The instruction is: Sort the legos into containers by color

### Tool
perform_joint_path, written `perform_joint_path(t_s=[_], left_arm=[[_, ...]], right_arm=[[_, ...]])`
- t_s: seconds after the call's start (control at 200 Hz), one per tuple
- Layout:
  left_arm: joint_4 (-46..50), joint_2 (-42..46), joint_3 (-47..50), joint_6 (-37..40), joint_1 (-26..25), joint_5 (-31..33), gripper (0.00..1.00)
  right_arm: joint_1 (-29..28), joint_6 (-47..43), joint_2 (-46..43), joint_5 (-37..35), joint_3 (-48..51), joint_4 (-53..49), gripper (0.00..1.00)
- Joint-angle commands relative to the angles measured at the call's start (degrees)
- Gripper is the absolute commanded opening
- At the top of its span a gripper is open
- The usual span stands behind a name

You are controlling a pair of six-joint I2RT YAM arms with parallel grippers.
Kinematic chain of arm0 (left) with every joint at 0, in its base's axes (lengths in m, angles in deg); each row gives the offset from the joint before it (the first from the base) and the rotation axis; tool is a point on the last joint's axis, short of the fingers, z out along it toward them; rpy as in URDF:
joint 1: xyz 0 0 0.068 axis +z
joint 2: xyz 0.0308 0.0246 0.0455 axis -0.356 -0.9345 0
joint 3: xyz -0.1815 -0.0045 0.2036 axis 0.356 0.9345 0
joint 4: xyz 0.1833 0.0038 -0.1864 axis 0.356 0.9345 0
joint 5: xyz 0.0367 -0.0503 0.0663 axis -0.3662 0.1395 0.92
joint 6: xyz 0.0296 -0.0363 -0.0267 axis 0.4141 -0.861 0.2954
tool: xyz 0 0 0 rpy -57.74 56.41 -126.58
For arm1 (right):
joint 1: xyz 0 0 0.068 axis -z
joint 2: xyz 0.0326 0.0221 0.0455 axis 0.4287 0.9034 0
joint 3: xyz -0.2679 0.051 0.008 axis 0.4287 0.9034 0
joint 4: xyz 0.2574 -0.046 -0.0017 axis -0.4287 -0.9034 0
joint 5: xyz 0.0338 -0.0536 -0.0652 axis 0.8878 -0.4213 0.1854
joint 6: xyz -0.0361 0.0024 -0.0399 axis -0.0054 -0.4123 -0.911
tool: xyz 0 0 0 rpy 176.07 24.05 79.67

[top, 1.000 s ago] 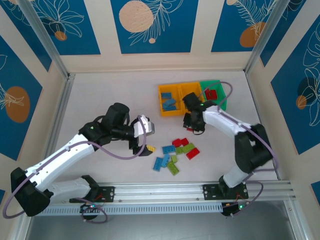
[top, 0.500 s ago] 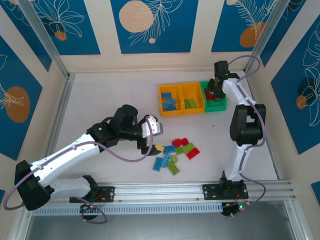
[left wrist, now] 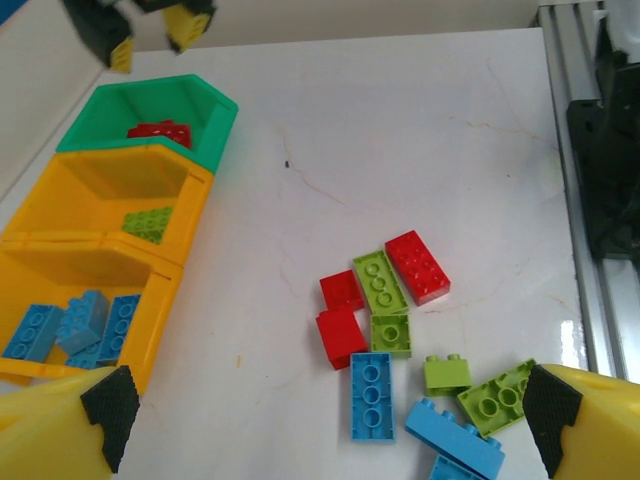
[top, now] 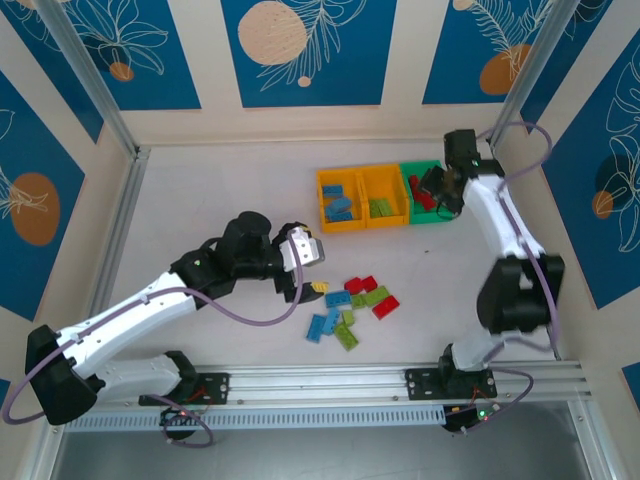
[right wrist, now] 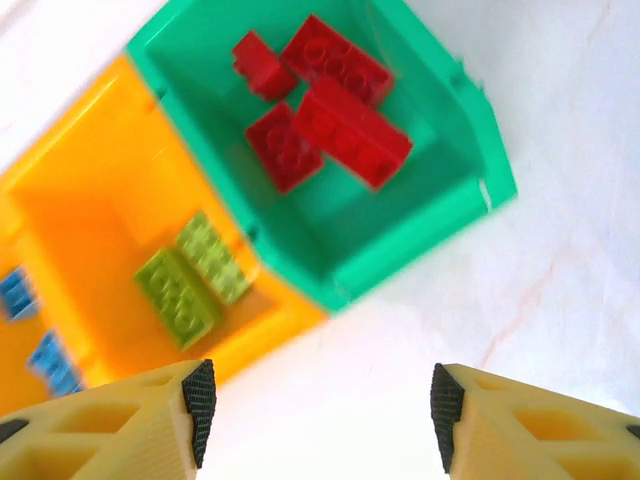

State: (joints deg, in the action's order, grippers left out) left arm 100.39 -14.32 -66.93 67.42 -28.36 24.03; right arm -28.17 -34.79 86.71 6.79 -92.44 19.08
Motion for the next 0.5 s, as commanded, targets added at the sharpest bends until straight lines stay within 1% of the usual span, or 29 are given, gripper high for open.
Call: perform_joint_path(t_s=[0.0, 0.115, 0.23, 0.31, 0.355, 0.445, 0.495], left_arm=[[-3.15, 1.14, 1.59, 0.48, -0.53, 1.10, 1.00], [-5.19, 1.77, 3.25, 1.58, -0.54, 1.08, 1.00], [-7.19, 1.65, 4.73, 2.15, -0.54, 0.90, 1.00], [-7.30, 0.84, 4.75, 1.98, -0.54, 0.60, 1.00], [-7.33, 0.53, 4.66, 1.93, -0.51, 0.28, 1.00], [-6.87, 0.28, 4.66, 2.22, -0.54, 0.10, 1.00], [-6.06, 0.37, 4.83, 2.77, -0.51, 0.25, 1.00]], right_arm=[[-4.26, 6.53, -9.58, 3.13, 10.68, -2.36, 0.62], [-10.67, 10.15, -17.73, 3.36, 19.20, -5.08, 0.65], [-17.08, 14.23, -19.43, 4.57, 23.32, -8.05, 0.66], [-21.29, 15.89, -17.51, 7.94, 24.46, -6.80, 0.69], [-23.75, 16.15, -15.41, 8.59, 24.42, -5.72, 0.71], [-27.28, 15.45, -9.96, 10.58, 22.54, -4.47, 0.72], [-29.00, 14.66, -6.73, 10.08, 20.59, -5.04, 0.72]])
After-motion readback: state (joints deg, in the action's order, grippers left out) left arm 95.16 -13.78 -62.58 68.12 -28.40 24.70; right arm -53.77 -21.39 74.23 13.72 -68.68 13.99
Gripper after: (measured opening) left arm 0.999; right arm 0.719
